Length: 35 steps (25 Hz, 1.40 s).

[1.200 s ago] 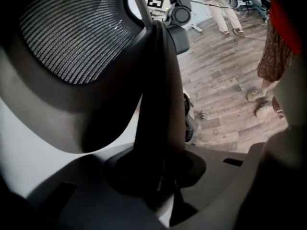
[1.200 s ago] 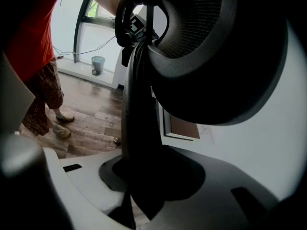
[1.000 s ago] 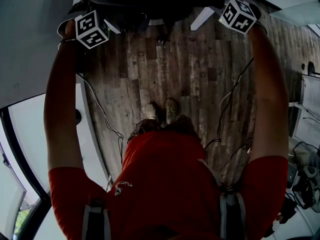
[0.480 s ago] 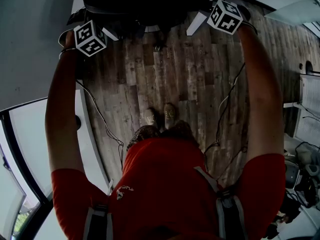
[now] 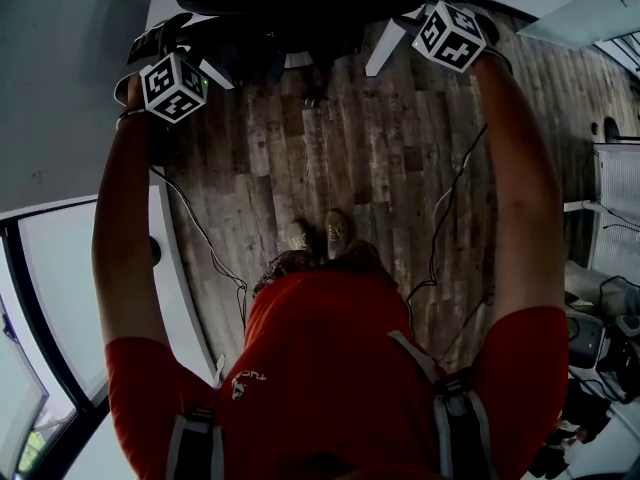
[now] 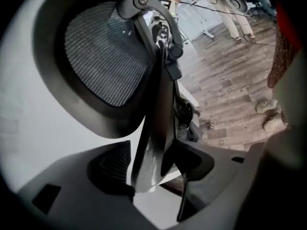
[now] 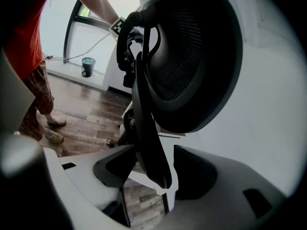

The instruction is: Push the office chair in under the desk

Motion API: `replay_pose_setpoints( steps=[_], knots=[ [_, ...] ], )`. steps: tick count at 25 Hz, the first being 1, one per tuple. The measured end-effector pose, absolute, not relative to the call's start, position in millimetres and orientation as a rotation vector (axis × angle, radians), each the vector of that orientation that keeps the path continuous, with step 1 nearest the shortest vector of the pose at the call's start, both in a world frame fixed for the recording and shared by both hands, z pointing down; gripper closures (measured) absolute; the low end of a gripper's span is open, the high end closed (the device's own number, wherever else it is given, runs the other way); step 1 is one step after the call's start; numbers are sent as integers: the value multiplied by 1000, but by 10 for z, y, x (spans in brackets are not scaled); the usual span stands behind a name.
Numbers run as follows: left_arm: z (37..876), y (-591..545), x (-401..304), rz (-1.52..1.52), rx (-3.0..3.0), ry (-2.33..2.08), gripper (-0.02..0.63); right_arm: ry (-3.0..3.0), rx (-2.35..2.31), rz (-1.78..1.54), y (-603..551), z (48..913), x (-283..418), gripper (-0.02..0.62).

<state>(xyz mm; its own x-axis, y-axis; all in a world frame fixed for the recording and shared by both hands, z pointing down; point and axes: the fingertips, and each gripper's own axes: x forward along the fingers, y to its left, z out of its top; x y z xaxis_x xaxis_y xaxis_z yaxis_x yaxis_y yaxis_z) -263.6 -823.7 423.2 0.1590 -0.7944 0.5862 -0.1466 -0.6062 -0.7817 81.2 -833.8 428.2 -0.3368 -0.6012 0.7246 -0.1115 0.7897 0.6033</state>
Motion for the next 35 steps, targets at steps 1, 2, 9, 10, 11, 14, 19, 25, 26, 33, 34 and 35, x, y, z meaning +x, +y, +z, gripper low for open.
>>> replay_pose_setpoints(
  steps=[1, 2, 9, 10, 11, 14, 19, 25, 26, 33, 34, 35],
  knots=[
    [4202, -8184, -2645, -1467, -1882, 908, 342, -1879, 555, -553, -8286, 4238, 816, 348],
    [4163, -8125, -2650, -1450, -1894, 929, 342, -1889, 572, -552, -8228, 4187, 818, 348],
    [3839, -7682, -2595, -1183, -2090, 1182, 342, -2108, 801, -498, -7806, 3759, 621, 350],
    [3783, -7602, -2558, -1116, -2136, 1230, 342, -2168, 845, -475, -7732, 3686, 569, 350],
    [3729, -7518, -2513, -1046, -2183, 1273, 342, -2226, 889, -453, -7654, 3611, 523, 351],
    [3553, -7252, -2354, -831, -2305, 1365, 345, -2363, 1001, -424, -7416, 3388, 410, 378],
    [3177, -6810, -2084, -495, -2419, 1441, 404, -2538, 1128, -396, -7002, 3139, 218, 440],
    [2771, -6370, -1827, -143, -2521, 1466, 511, -2730, 1210, -363, -6505, 2939, -112, 515],
    [2722, -6303, -1781, -100, -2533, 1458, 528, -2762, 1218, -355, -6425, 2905, -167, 526],
    [2704, -5980, -1564, 50, -2618, 1410, 588, -2963, 1249, -246, -5985, 2760, -481, 563],
    [2709, -5949, -1545, 67, -2631, 1407, 589, -2981, 1247, -230, -5937, 2765, -520, 566],
    [2704, -5921, -1529, 86, -2639, 1402, 592, -2994, 1242, -220, -5893, 2777, -559, 568]
  ],
)
